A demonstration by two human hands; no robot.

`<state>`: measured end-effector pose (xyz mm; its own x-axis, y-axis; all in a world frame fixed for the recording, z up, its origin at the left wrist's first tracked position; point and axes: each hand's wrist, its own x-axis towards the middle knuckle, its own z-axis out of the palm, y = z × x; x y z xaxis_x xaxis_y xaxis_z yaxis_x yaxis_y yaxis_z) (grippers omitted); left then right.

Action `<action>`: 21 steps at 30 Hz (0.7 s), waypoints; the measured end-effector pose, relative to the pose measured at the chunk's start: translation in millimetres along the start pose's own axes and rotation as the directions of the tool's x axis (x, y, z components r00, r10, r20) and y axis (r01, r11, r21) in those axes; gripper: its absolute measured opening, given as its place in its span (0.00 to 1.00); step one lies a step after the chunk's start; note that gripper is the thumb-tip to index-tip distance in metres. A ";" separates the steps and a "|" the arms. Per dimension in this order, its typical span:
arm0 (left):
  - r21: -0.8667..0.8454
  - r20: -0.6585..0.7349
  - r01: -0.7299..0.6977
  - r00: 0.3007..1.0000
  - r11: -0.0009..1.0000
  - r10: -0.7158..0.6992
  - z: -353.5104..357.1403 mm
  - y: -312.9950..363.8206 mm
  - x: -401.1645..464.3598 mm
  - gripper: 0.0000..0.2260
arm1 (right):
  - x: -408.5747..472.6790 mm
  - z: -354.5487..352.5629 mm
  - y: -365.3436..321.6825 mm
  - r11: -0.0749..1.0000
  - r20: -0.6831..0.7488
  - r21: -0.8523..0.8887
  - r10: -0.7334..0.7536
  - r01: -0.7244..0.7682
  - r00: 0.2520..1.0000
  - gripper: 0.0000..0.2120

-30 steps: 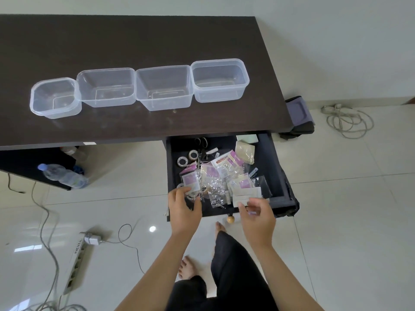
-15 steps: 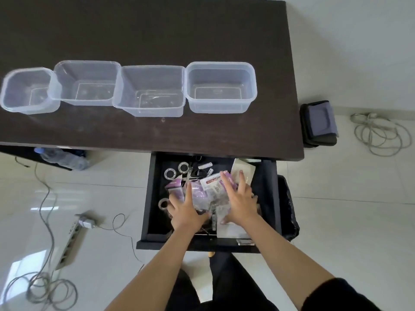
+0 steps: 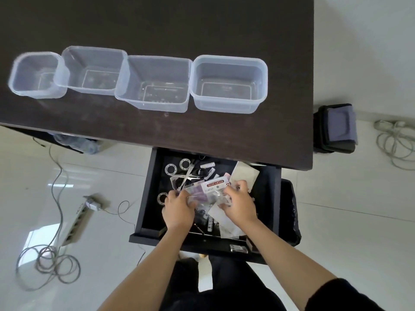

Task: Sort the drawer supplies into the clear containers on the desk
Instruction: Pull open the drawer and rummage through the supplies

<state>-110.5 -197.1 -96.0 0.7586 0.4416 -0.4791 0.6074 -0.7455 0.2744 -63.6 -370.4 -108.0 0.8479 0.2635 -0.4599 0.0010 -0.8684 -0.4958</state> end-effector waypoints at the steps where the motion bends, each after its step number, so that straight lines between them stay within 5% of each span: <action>1: -0.015 -0.019 -0.024 1.000 1.000 0.024 -1.7 -0.7 -1.4 0.12 | -1.3 -1.0 -0.3 1.000 0.001 0.014 -0.014 0.013 1.000 0.13; 7: -0.146 -0.087 -0.070 0.995 0.987 0.057 -18.0 -5.8 -17.9 0.07 | -15.9 -18.2 -3.9 0.960 -0.125 0.280 0.045 -0.008 0.991 0.05; 21: -0.533 -0.174 -0.106 0.985 0.839 0.014 -62.0 -4.3 -59.5 0.06 | -62.0 -68.2 -33.7 0.786 -0.367 0.617 0.306 -0.016 0.879 0.11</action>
<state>-143.7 -189.2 -16.9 0.7966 0.5108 -0.3232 0.5551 -0.4067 0.7255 -80.1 -386.1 -12.6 0.9397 -0.1880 -0.2858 -0.3403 -0.4279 -0.8373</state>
